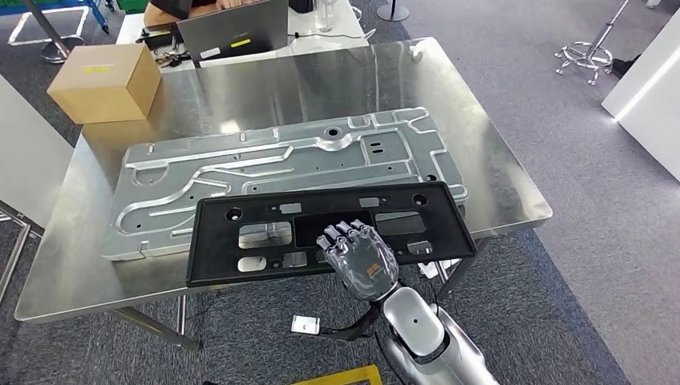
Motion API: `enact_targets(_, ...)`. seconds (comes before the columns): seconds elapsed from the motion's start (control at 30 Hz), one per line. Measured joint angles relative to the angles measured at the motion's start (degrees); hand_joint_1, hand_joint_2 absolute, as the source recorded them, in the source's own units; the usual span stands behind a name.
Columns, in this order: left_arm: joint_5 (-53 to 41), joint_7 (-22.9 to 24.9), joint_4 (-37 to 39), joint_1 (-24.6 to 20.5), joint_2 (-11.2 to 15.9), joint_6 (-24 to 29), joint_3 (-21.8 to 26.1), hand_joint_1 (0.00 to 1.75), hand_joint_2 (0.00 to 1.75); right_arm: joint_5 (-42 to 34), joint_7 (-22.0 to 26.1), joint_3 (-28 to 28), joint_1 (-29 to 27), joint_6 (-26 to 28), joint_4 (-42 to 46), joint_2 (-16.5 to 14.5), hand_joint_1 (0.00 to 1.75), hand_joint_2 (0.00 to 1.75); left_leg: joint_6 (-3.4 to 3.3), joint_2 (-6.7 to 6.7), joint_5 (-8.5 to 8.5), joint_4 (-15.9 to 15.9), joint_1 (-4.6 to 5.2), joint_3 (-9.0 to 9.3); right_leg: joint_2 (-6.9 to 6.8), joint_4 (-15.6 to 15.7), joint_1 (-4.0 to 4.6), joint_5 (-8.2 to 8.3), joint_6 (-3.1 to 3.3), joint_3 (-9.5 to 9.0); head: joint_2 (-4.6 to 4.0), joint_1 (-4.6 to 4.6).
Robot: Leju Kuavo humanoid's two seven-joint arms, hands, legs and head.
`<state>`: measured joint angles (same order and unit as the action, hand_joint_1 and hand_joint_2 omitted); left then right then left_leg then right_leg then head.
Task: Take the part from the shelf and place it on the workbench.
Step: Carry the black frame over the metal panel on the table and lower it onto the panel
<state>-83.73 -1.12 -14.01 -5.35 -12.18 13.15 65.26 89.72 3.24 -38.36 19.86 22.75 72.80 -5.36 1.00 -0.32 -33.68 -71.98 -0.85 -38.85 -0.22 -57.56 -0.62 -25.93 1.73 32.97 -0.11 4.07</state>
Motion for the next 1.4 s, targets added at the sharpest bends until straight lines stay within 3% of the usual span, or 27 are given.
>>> enact_targets(0.03, 0.0, 0.1, 0.0, 0.1, 0.0, 0.0, 0.0, 0.0, 1.75, 0.0, 0.0, 0.0, -0.1, 0.0, 0.0, 0.0, 1.66, 1.75, 0.17, 0.0, -0.06, -2.0, -0.07, -1.42, -0.05, 0.0, 0.01, -0.23, 0.01, -0.19, 0.0, -0.01)
enact_targets(0.07, 0.0, 0.1, 0.0, 0.1, 0.1, 0.0, 0.0, 0.0, 1.75, 0.1, 0.0, 0.0, -0.1, 0.0, 0.0, 0.0, 1.66, 1.75, 0.3, 0.02, 1.06, -1.8, -0.14, -1.84, -0.06, -0.1, 0.0, -0.47, -0.05, -0.43, 0.0, -0.01)
enact_targets(0.13, 0.0, 0.2, 0.0, 0.2, 0.3, 0.0, 0.0, 0.0, 1.75, 0.1, 0.0, 0.0, -0.1, 0.0, 0.0, 0.0, 1.66, 1.75, 0.34, 0.27, 5.86, 4.8, -0.3, 0.57, -0.07, -0.4, -0.07, -1.17, -0.38, -1.1, 0.0, -0.01)
enact_targets(0.2, 0.1, 0.3, 0.0, 0.1, 0.5, 0.0, 0.0, 0.0, 1.75, 0.1, 0.0, 0.0, -0.1, -0.1, 0.0, 0.0, 1.66, 1.75, -0.02, 0.67, 8.61, 11.4, -0.2, 3.48, -0.17, -0.9, 0.12, -1.93, -0.97, -1.46, 0.0, 0.02)
enact_targets(0.23, 0.1, 0.4, 0.0, 0.0, 0.5, 0.0, 0.0, 0.0, 1.75, 0.1, 0.1, 0.0, -0.1, -0.1, 0.0, 0.0, 1.66, 1.75, -0.34, 0.77, 8.75, 12.7, -0.06, 4.06, -0.24, -1.1, 0.24, -2.2, -1.29, -1.48, 0.0, 0.04)
enact_targets(0.37, 0.1, 0.5, 0.0, 0.1, 0.5, 0.0, 0.1, 0.0, 1.75, 0.1, 0.3, 0.0, 0.0, -0.1, 0.0, 0.0, 1.66, 1.75, -1.84, 0.34, 8.36, 13.3, -0.18, 4.52, -0.37, -1.9, 0.34, -3.26, -2.4, -1.37, 0.0, 0.08)
enact_targets(0.43, 0.1, 0.6, 0.0, 0.0, 0.5, 0.0, 0.1, 0.0, 1.75, 0.1, 0.3, 0.0, 0.0, -0.1, 0.1, 0.0, 1.66, 1.75, -2.49, 0.17, 8.26, 13.5, -0.36, 4.84, -0.24, -6.9, 0.18, -5.83, -2.87, 1.03, 0.0, 0.12)
enact_targets(0.5, 0.1, 0.6, 0.0, 0.0, 0.6, 0.0, 0.2, 0.0, 1.75, 0.1, 0.2, 0.0, 0.0, -0.1, 0.0, 0.1, 1.66, 1.75, -2.84, -0.12, 8.02, 13.5, -0.27, 4.92, -0.11, -15.0, 0.14, -8.77, -3.1, 5.7, 0.0, 0.14)
enact_targets(0.53, 0.1, 0.6, 0.0, 0.0, 0.7, 0.0, 0.3, 0.0, 1.75, 0.1, 0.2, 0.0, -0.1, -0.1, 0.0, 0.2, 1.66, 1.75, -2.9, -0.33, 7.89, 13.4, -0.23, 5.03, -0.07, -17.6, 0.12, -9.06, -3.13, 7.56, 0.0, 0.14)
enact_targets(0.57, 0.1, 0.6, 0.0, 0.0, 0.7, 0.0, 0.3, 0.0, 1.75, 0.1, 0.2, 0.0, -0.2, -0.1, 0.0, 0.2, 1.66, 1.75, -2.89, -0.58, 7.72, 13.4, -0.21, 5.24, -0.04, -18.1, 0.12, -8.12, -3.05, 8.4, 0.0, 0.14)
enact_targets(0.6, 0.1, 0.6, 0.0, 0.1, 0.7, 0.0, 0.4, 0.0, 1.75, 0.1, 0.2, 0.0, -0.2, -0.1, 0.0, 0.2, 1.66, 1.75, -2.82, -0.85, 7.52, 13.4, -0.19, 5.56, 0.03, -16.1, 0.12, -6.03, -2.89, 7.98, 0.0, 0.14)
enact_targets(0.67, 0.1, 0.5, 0.0, 0.1, 0.7, 0.0, 0.4, 0.0, 1.75, 0.1, 0.2, 0.0, -0.2, -0.1, 0.0, 0.3, 1.66, 1.75, -2.56, -1.38, 7.01, 13.4, -0.18, 6.28, 0.77, -8.4, 0.24, -1.1, -2.25, 4.95, 0.0, 0.14)
enact_targets(0.73, 0.1, 0.5, 0.1, -0.1, 0.7, 0.0, 0.4, 0.0, 1.75, 0.1, 0.2, 0.0, -0.1, -0.1, 0.0, 0.4, 1.66, 1.75, -2.04, -1.87, 6.63, 13.4, -0.17, 6.51, 1.67, -2.7, 0.5, 0.83, -1.69, 2.55, 0.0, 0.11)
enact_targets(0.8, 0.1, 0.4, 0.1, -0.1, 0.7, 0.0, 0.5, 0.0, 1.75, 0.1, 0.2, 0.0, -0.1, -0.1, 0.0, 0.4, 1.66, 1.75, -1.3, -2.2, 6.54, 13.6, -0.25, 6.47, 1.84, -1.5, 0.7, 0.47, -1.37, 2.06, 0.0, 0.08)
enact_targets(0.9, 0.1, 0.4, 0.1, 0.0, 0.7, 0.0, 0.6, 0.0, 1.75, 0.1, 0.2, 0.0, 0.0, -0.1, 0.1, 0.3, 1.66, 1.75, -0.3, -1.42, 5.28, 11.9, -0.26, 5.98, 1.23, -0.3, 0.15, 0.58, -0.56, 0.92, 0.0, -0.08)
enact_targets(0.93, 0.1, 0.4, 0.1, -0.1, 0.7, 0.0, 0.6, 0.0, 1.75, 0.1, 0.2, 0.0, 0.0, -0.1, 0.1, 0.3, 1.66, 1.75, -0.04, -0.99, 4.03, 9.3, -0.29, 4.75, 0.89, 0.0, 0.0, 0.54, -0.26, 0.47, 0.0, -0.17)
enact_targets(1.0, 0.1, 0.4, 0.1, -0.1, 0.7, 0.0, 0.6, 0.0, 1.75, 0.1, 0.2, 0.0, 0.0, -0.1, 0.0, 0.3, 1.66, 1.75, 0.46, -0.56, 1.12, 1.8, -0.35, 0.63, 0.26, 0.1, 0.08, 0.18, 0.12, 0.03, 0.0, -0.31)
enact_targets(1.03, 0.1, 0.4, 0.1, -0.1, 0.8, 0.0, 0.6, 0.0, 1.75, 0.1, 0.2, 0.0, 0.0, -0.1, 0.0, 0.3, 1.66, 1.75, 0.65, -0.47, 0.58, -1.0, -0.39, -1.21, 0.02, 0.0, 0.14, -0.04, 0.17, -0.14, 0.0, -0.3)
enact_targets(1.07, 0.1, 0.4, 0.1, 0.0, 0.8, 0.0, 0.6, 0.0, 1.75, 0.1, 0.2, 0.0, -0.1, -0.1, 0.0, 0.3, 1.66, 1.75, 0.77, -0.38, 1.13, -1.9, -0.4, -2.17, -0.14, 0.0, 0.18, -0.26, 0.16, -0.32, 0.0, -0.31)
enact_targets(1.1, 0.1, 0.5, 0.1, 0.1, 0.8, 0.0, 0.7, 0.0, 1.75, 0.1, 0.2, 0.0, -0.1, -0.1, 0.0, 0.3, 1.66, 1.75, 0.78, -0.26, 2.81, -0.6, -0.4, -1.98, -0.27, -0.1, 0.2, -0.51, 0.09, -0.57, 0.0, -0.31)
enact_targets(1.17, 0.1, 0.4, 0.1, 0.1, 1.0, 0.0, 0.7, 0.0, 1.75, 0.1, 0.2, 0.0, -0.2, -0.1, 0.0, 0.3, 1.66, 1.75, 0.51, 0.21, 7.31, 6.8, -0.36, 1.06, -0.48, -0.4, 0.24, -1.15, -0.22, -1.15, 0.0, -0.3)
enact_targets(1.2, 0.1, 0.4, 0.1, 0.0, 1.0, 0.0, 0.7, 0.0, 1.75, 0.1, 0.2, 0.0, -0.1, -0.1, 0.0, 0.3, 1.66, 1.75, 0.19, 0.42, 8.66, 10.2, -0.22, 2.62, -0.57, -0.6, 0.35, -1.5, -0.48, -1.32, 0.0, -0.3)
enact_targets(1.27, 0.1, 0.3, 0.1, -0.1, 1.1, 0.0, 0.7, 0.0, 1.75, 0.1, 0.2, 0.0, -0.1, -0.1, 0.0, 0.3, 1.66, 1.75, -0.57, 0.62, 9.1, 13.3, 0.08, 4.03, -0.72, -0.8, 0.57, -1.95, -1.03, -1.39, 0.0, -0.27)
enact_targets(1.4, 0.1, 0.3, 0.1, 0.0, 1.0, -0.1, 0.8, 0.0, 1.75, 0.1, 0.2, 0.0, 0.0, -0.1, 0.0, 0.3, 1.66, 1.75, -1.98, 0.39, 8.95, 13.9, -0.18, 4.47, -0.57, -2.4, 0.56, -3.33, -2.1, -0.76, 0.0, -0.24)
